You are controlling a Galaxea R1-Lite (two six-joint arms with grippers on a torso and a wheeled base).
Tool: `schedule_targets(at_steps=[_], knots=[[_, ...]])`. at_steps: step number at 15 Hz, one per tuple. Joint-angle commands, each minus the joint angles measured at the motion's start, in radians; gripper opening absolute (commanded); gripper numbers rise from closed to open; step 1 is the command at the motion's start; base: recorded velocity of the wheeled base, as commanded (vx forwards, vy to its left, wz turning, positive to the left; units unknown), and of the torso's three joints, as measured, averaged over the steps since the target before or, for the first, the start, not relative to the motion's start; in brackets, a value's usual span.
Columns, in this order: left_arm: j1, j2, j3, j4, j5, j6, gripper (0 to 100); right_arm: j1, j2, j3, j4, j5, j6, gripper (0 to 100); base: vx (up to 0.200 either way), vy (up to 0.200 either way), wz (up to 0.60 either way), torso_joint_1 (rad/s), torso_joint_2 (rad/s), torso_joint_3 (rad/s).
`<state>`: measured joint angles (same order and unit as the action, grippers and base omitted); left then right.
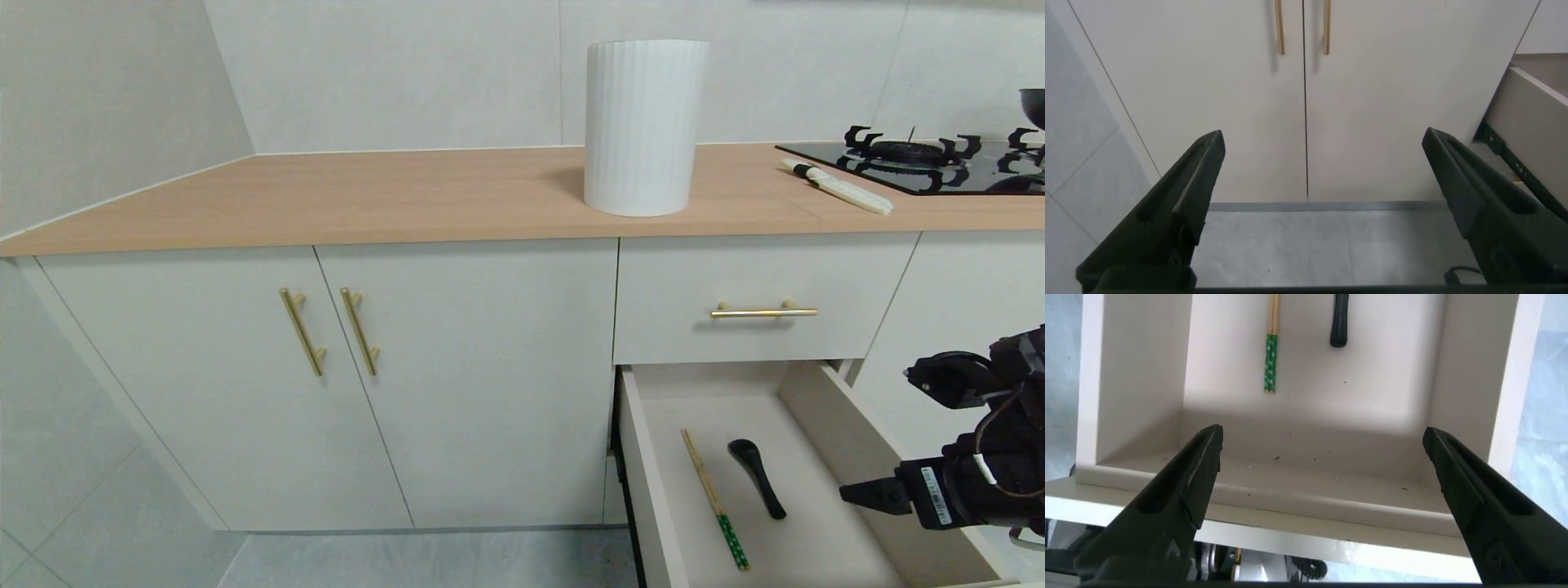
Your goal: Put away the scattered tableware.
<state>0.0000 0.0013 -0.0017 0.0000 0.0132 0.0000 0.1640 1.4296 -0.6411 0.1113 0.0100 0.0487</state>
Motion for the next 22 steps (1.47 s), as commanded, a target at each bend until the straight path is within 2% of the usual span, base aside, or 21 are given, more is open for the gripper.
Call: schedule_targets(at_steps=[1, 2, 10, 15, 22], knots=[[0.0, 0.0, 0.0, 0.0, 0.001, 0.0, 100, 0.022, -0.003, 0.003, 0.005, -0.001, 0.0, 100, 0.0, 0.0, 0.0, 0.0, 0.0, 0.0], [0.0, 0.0, 0.0, 0.0, 0.001, 0.0, 100, 0.031, -0.005, 0.004, 0.018, -0.001, 0.0, 100, 0.0, 0.0, 0.0, 0.0, 0.0, 0.0], [0.0, 0.0, 0.0, 0.0, 0.001, 0.0, 100, 0.092, -0.009, 0.018, 0.111, -0.01, -0.059, 100, -0.2, 0.0, 0.0, 0.0, 0.0, 0.001], [0.0, 0.0, 0.0, 0.002, 0.001, 0.0, 100, 0.181, 0.06, 0.049, 0.128, -0.028, -0.072, 100, 0.0, 0.0, 0.0, 0.0, 0.0, 0.0], [0.0, 0.0, 0.0, 0.0, 0.001, 0.0, 100, 0.192, 0.181, 0.04, 0.123, -0.044, -0.046, 100, 0.0, 0.0, 0.0, 0.0, 0.0, 0.0]])
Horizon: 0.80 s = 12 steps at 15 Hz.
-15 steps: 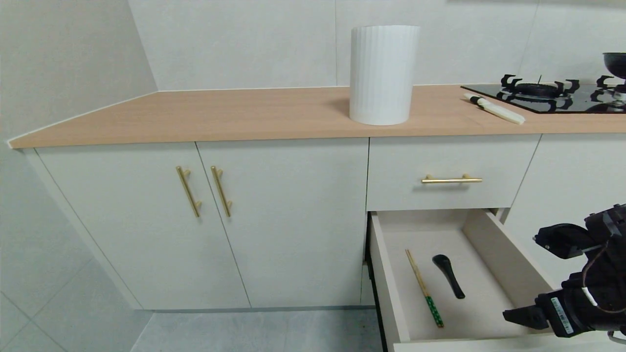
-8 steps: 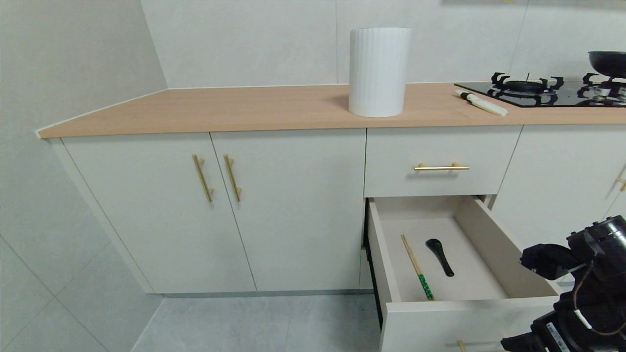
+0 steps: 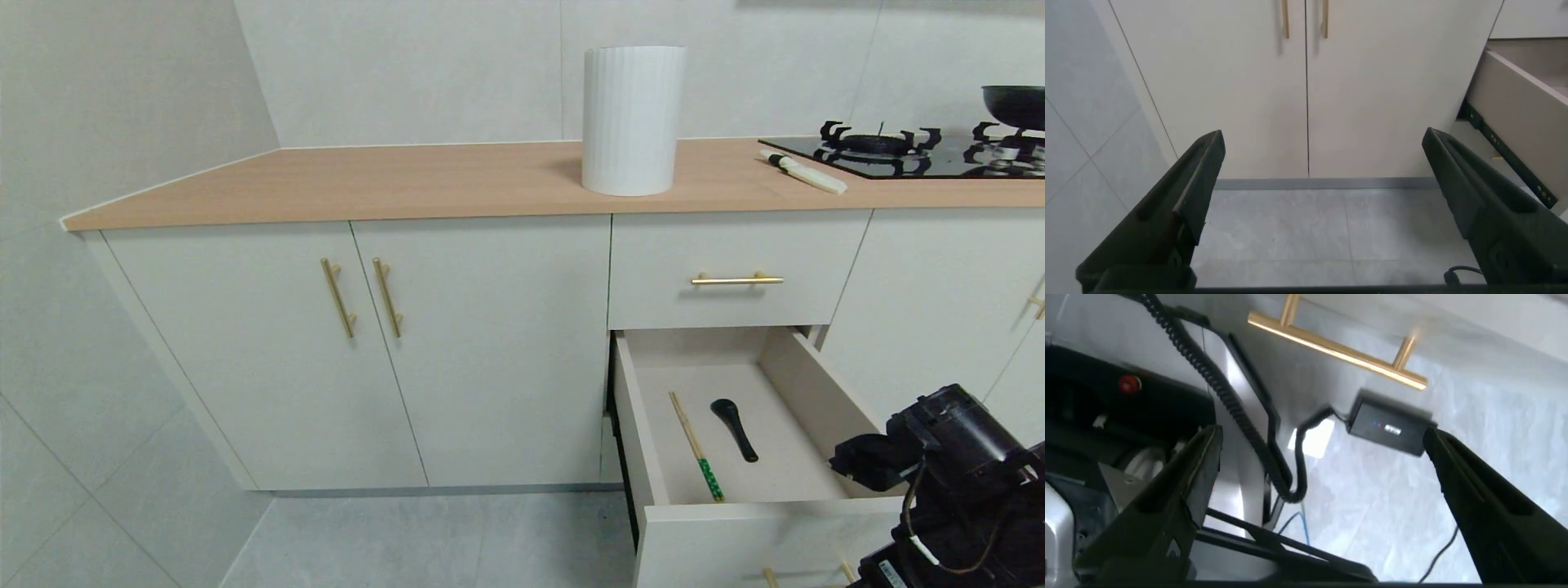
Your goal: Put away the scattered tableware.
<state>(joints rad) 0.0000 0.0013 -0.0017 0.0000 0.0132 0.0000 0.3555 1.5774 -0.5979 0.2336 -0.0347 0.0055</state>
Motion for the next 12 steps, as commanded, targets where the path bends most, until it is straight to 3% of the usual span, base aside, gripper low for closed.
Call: schedule_targets(at_steps=[1, 9, 12], knots=[[0.0, 0.0, 0.0, 0.0, 0.001, 0.0, 100, 0.0, 0.042, -0.005, -0.014, -0.004, 0.017, 100, 0.0, 0.0, 0.0, 0.0, 0.0, 0.0], [0.0, 0.0, 0.0, 0.002, 0.001, 0.0, 100, 0.019, 0.136, -0.002, -0.158, -0.119, 0.133, 100, 0.0, 0.0, 0.0, 0.0, 0.0, 0.0], [0.0, 0.0, 0.0, 0.0, 0.001, 0.0, 100, 0.019, 0.147, 0.0, -0.197, -0.119, 0.159, 100, 0.0, 0.0, 0.0, 0.0, 0.0, 0.0]])
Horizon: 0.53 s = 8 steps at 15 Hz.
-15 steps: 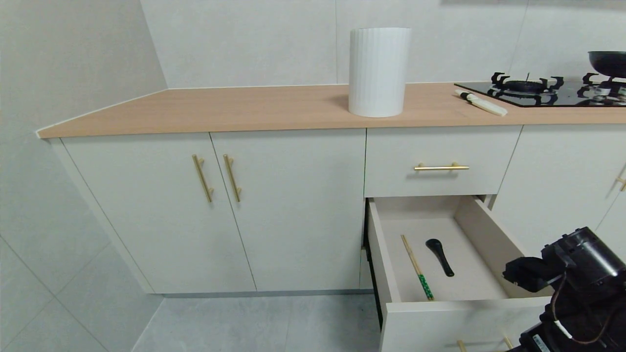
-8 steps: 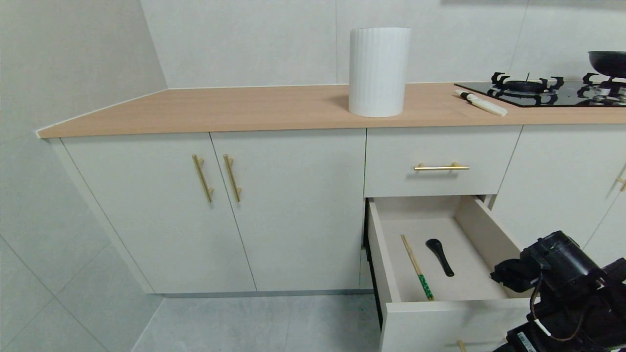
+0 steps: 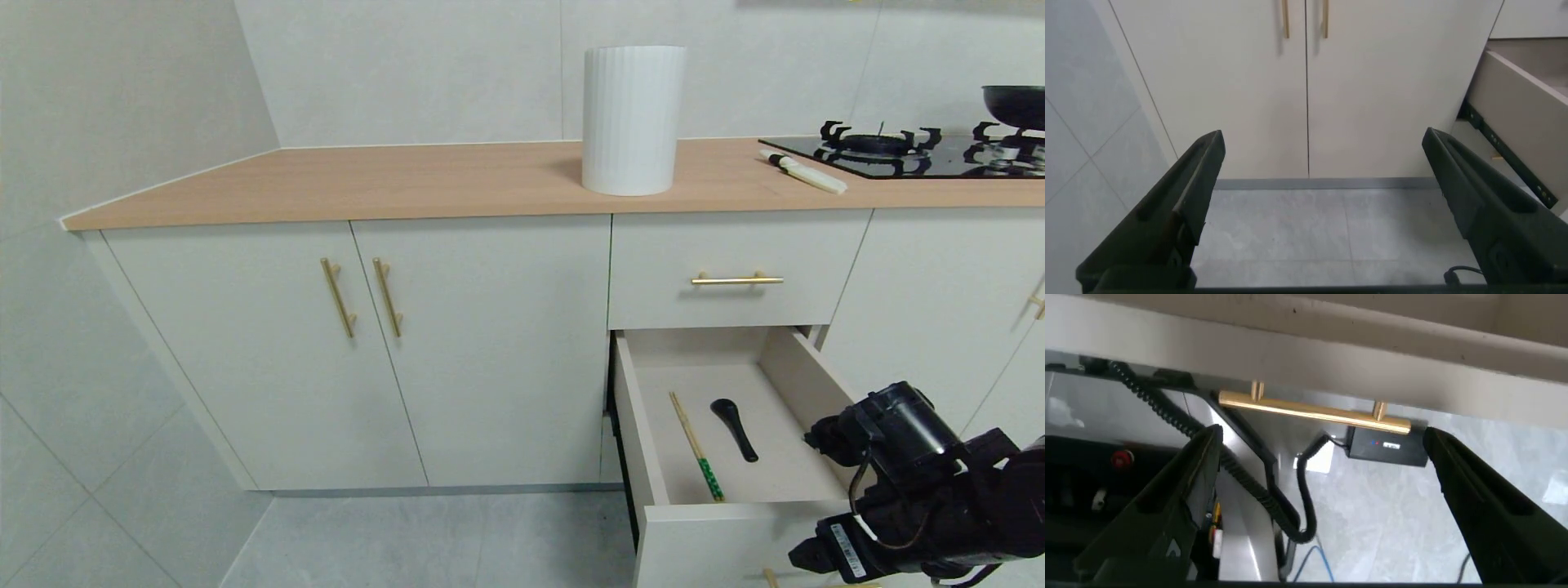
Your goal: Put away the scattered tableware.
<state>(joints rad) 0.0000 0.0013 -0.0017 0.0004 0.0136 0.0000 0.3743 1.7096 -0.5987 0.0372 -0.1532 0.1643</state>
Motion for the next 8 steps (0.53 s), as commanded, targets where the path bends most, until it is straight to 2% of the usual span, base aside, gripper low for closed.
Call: schedule_targets(at_steps=[1, 8], knots=[[0.0, 0.0, 0.0, 0.001, 0.0, 0.0, 100, -0.001, 0.016, 0.0, -0.016, 0.0, 0.011, 100, 0.0, 0.0, 0.0, 0.0, 0.0, 0.0], [0.0, 0.0, 0.0, 0.001, 0.0, 0.0, 100, 0.0, 0.041, 0.028, -0.152, -0.012, 0.057, 100, 0.0, 0.0, 0.0, 0.0, 0.0, 0.0]])
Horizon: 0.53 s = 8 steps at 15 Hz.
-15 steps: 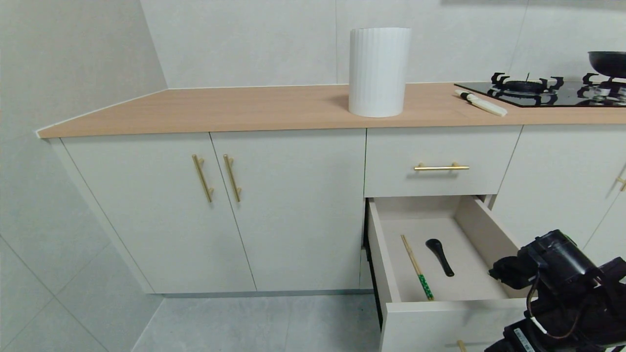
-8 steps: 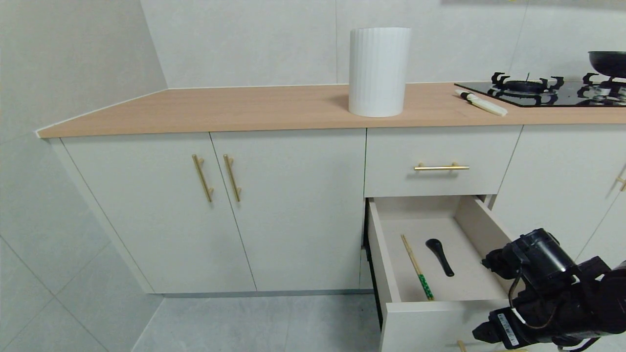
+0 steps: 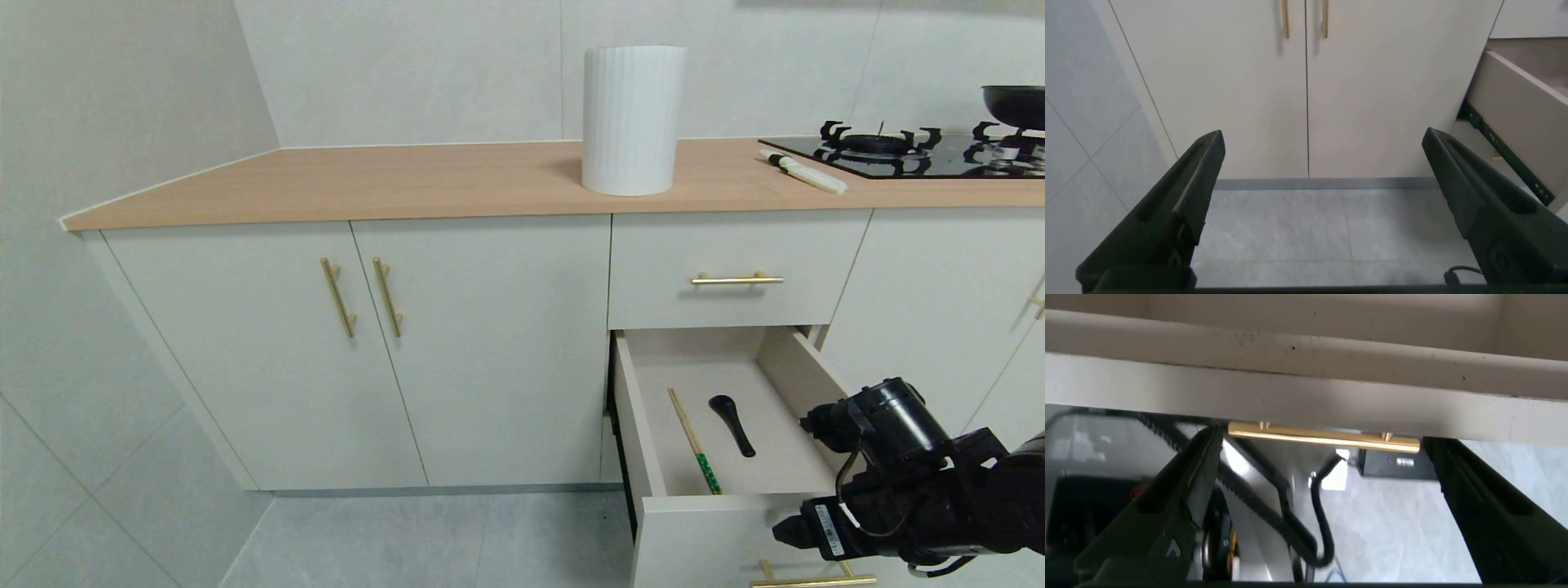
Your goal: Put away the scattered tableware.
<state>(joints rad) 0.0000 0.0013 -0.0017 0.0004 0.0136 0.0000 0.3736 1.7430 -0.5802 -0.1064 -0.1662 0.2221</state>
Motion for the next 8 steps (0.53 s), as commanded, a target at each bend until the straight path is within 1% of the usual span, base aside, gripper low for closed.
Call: schedule_targets(at_steps=[1, 6, 8], knots=[[0.0, 0.0, 0.0, 0.001, 0.0, 0.0, 100, 0.001, 0.009, 0.019, -0.041, -0.001, -0.001, 100, 0.0, 0.0, 0.0, 0.0, 0.0, 0.0], [0.0, 0.0, 0.0, 0.0, 0.0, 0.0, 100, 0.001, 0.053, 0.059, -0.199, -0.038, -0.001, 100, 0.0, 0.0, 0.0, 0.0, 0.0, 0.0], [0.0, 0.0, 0.0, 0.0, 0.0, 0.0, 100, 0.001, 0.09, 0.089, -0.3, -0.039, -0.001, 100, 0.0, 0.0, 0.0, 0.0, 0.0, 0.0]])
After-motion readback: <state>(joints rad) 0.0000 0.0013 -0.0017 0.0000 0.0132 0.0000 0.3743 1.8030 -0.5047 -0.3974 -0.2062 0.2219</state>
